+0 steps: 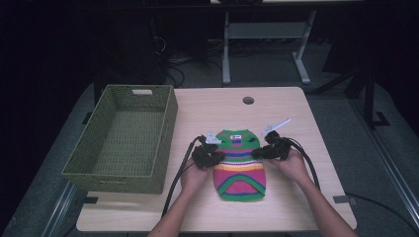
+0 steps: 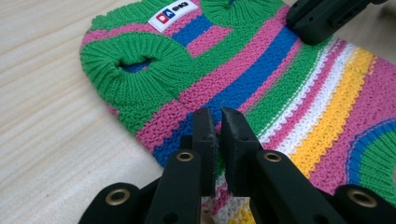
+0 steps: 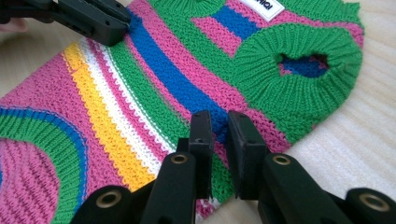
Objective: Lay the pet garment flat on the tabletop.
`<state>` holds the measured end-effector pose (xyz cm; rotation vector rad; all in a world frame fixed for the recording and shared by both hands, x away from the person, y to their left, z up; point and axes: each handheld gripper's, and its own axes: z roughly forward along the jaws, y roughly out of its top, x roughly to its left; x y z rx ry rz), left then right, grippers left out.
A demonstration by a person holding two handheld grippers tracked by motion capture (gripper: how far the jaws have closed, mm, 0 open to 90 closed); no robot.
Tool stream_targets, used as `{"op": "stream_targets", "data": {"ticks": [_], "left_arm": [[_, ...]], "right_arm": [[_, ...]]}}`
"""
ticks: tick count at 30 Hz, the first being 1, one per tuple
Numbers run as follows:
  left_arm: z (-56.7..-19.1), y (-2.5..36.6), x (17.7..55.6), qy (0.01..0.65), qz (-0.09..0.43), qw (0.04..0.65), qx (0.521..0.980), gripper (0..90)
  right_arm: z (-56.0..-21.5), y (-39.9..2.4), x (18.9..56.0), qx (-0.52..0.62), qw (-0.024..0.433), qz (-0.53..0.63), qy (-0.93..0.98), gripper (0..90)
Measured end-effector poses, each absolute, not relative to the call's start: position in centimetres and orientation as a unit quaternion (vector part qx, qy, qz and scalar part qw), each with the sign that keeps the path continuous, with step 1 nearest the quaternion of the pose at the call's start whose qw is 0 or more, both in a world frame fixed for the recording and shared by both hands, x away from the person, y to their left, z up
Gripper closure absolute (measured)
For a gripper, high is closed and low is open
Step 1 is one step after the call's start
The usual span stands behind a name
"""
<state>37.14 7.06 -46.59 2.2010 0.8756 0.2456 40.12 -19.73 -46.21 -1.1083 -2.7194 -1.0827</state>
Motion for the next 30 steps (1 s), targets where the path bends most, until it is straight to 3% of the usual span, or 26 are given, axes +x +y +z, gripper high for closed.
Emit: {"op": "stream_targets", "data": {"ticks": [9,20,30], "left_arm": [[-46.6,7.1,37.5,0.347,0.099,0.37,0.856,80.4],[-45.6,7.5,37.1,0.345,0.101,0.381,0.852,72.4],[-44.9,8.1,36.7,0.347,0.092,0.397,0.845,58.4]], "right_arm": [[-46.4,-20.0,40.3,-0.361,0.01,-0.357,-0.862,77.2],[-45.6,-20.8,40.1,-0.359,0.018,-0.384,-0.85,62.8],[-44.7,-21.6,39.8,-0.357,0.022,-0.394,-0.847,54.5]]}}
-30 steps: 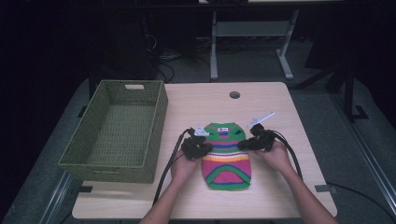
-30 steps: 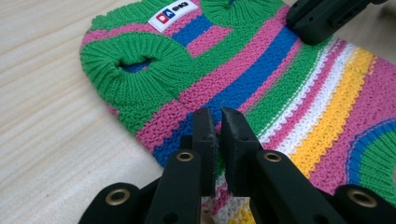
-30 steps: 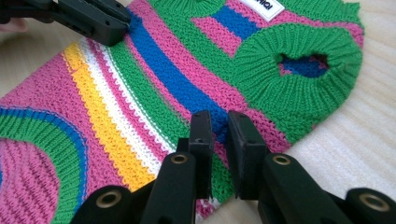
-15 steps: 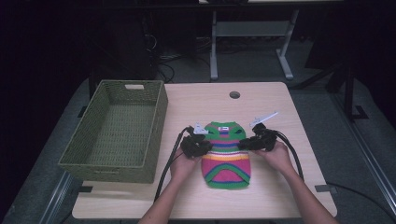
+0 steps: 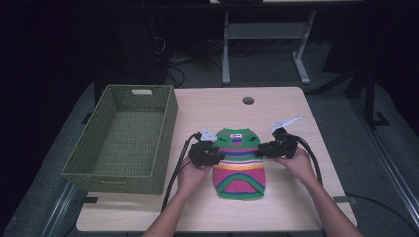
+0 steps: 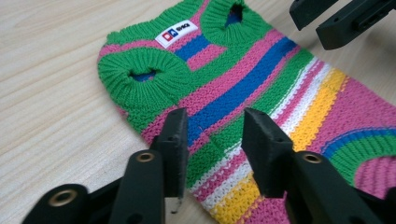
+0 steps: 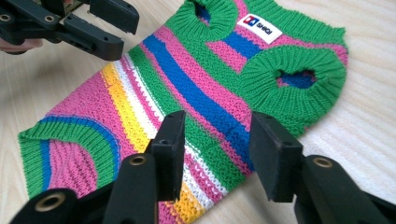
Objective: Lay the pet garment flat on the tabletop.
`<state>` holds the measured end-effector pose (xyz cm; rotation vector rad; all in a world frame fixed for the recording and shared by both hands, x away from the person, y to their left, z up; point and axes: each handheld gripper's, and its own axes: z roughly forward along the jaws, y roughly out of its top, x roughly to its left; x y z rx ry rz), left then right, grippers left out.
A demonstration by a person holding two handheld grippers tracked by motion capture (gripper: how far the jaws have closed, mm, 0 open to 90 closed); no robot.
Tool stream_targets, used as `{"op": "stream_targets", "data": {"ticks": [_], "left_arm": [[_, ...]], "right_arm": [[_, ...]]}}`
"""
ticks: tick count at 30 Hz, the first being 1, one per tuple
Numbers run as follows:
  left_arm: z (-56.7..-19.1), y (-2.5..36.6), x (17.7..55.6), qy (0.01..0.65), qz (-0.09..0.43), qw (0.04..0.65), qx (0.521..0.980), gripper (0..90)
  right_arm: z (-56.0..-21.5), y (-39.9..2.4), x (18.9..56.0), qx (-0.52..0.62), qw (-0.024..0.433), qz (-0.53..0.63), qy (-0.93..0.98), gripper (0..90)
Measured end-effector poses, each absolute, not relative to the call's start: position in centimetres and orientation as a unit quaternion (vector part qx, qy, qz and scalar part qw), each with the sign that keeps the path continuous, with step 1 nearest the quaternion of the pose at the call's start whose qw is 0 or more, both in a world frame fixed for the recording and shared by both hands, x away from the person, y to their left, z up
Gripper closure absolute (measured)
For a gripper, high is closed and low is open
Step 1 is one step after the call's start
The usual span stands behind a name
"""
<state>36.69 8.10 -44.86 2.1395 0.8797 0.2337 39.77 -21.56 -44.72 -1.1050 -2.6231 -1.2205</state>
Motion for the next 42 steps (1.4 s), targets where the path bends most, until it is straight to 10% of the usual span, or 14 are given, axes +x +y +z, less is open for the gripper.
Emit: {"op": "stream_targets", "data": {"ticks": [42], "left_arm": [[-43.1,9.4,33.7,0.336,0.099,0.405,0.845,27.6]], "right_arm": [[-42.3,-25.0,36.6,-0.347,0.008,-0.398,-0.849,36.1]]}}
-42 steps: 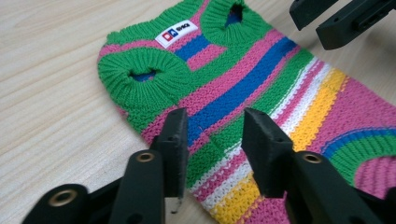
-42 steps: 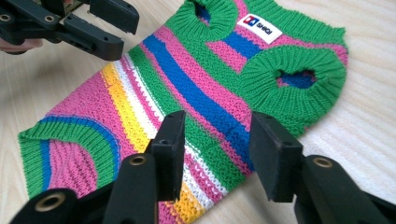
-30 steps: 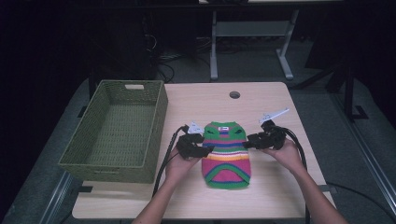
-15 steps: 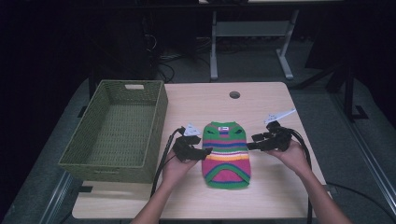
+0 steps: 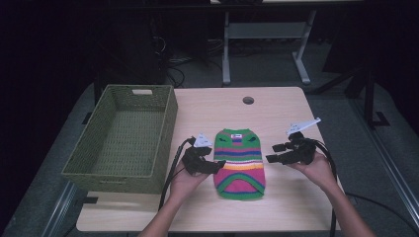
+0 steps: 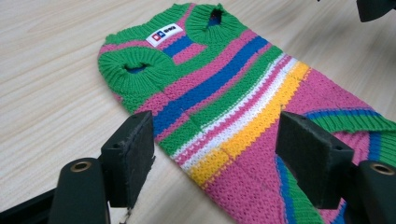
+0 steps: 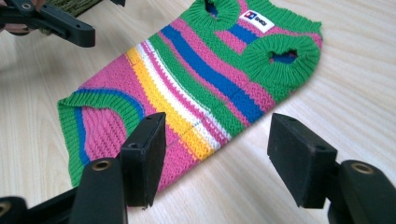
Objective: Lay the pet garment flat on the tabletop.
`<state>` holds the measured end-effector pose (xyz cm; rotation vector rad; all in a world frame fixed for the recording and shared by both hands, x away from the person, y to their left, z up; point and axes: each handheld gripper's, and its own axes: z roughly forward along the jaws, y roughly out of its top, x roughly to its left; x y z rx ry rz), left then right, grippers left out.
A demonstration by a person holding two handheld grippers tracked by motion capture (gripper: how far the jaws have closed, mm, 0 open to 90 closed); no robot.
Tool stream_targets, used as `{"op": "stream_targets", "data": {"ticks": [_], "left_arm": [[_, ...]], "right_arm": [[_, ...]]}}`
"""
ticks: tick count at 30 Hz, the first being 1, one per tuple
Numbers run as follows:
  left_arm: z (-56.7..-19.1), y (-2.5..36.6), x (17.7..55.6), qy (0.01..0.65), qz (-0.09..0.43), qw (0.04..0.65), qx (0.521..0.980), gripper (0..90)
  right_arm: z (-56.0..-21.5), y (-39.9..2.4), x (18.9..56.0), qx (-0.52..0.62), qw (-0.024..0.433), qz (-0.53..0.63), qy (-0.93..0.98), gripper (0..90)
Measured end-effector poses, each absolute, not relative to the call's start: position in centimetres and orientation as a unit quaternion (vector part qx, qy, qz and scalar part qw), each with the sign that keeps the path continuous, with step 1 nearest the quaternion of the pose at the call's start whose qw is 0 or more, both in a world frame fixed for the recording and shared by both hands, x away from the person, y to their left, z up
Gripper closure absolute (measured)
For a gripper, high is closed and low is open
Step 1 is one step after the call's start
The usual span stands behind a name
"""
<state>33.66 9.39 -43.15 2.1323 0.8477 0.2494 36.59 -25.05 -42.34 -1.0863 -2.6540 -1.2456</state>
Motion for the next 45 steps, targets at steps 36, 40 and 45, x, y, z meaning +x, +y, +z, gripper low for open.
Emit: {"op": "stream_targets", "data": {"ticks": [36,40,45], "left_arm": [[-43.6,10.4,29.9,0.313,0.1,0.396,0.858,20.4],[-43.8,10.5,29.6,0.312,0.099,0.394,0.859,20.3],[-44.0,10.9,29.1,0.313,0.097,0.394,0.859,20.3]], "right_arm": [[-43.7,-28.9,32.8,-0.365,-0.001,-0.4,-0.84,31.0],[-44.0,-29.4,32.4,-0.371,-0.001,-0.399,-0.839,30.3],[-44.2,-29.9,31.7,-0.372,-0.004,-0.404,-0.836,30.3]]}}
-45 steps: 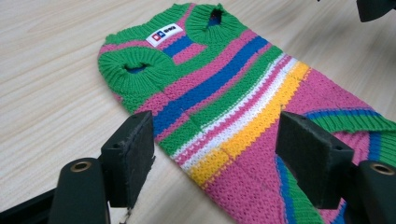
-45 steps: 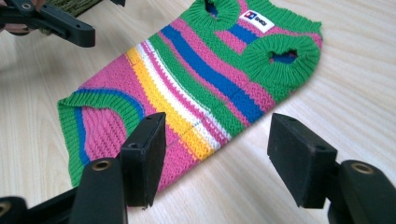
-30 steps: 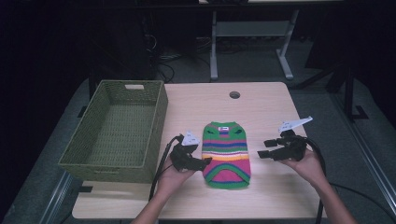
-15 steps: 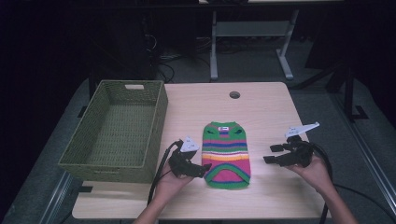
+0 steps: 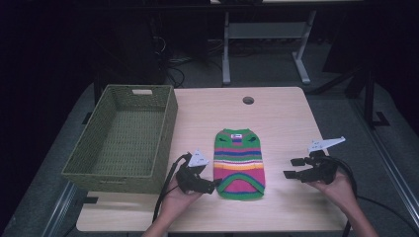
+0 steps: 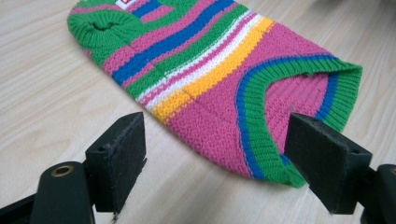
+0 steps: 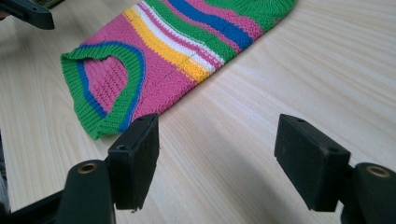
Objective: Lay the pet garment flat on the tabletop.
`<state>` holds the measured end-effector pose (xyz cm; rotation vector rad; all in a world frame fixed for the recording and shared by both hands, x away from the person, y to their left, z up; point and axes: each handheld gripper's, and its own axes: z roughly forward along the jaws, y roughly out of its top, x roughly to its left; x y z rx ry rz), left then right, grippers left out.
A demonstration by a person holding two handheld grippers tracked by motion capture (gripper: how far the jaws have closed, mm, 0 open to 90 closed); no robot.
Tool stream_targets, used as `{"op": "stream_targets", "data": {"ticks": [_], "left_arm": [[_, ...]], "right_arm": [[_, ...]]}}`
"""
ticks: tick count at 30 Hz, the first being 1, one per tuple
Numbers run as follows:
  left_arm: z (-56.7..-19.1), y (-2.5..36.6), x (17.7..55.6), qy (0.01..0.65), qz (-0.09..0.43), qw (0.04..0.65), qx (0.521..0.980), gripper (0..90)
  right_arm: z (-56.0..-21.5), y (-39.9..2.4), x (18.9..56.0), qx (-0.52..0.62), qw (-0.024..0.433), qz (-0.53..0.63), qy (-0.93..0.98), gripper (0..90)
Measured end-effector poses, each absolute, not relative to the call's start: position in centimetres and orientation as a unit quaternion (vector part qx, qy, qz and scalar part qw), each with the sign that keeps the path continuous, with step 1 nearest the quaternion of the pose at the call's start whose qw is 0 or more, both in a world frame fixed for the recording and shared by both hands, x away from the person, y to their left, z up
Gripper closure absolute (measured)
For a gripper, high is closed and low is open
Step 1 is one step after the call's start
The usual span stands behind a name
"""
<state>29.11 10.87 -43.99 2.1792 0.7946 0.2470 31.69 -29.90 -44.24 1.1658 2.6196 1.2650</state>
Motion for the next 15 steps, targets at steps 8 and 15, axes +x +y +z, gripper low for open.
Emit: {"op": "stream_targets", "data": {"ticks": [8,15], "left_arm": [[-44.4,11.6,28.5,0.317,0.094,0.393,0.858,20.2],[-44.9,12.1,27.7,0.318,0.092,0.393,0.858,20.1]], "right_arm": [[-44.7,-30.4,30.6,0.374,0.011,0.402,0.836,29.1],[-45.4,-31.0,29.0,0.379,0.023,0.407,0.831,28.5]]}}
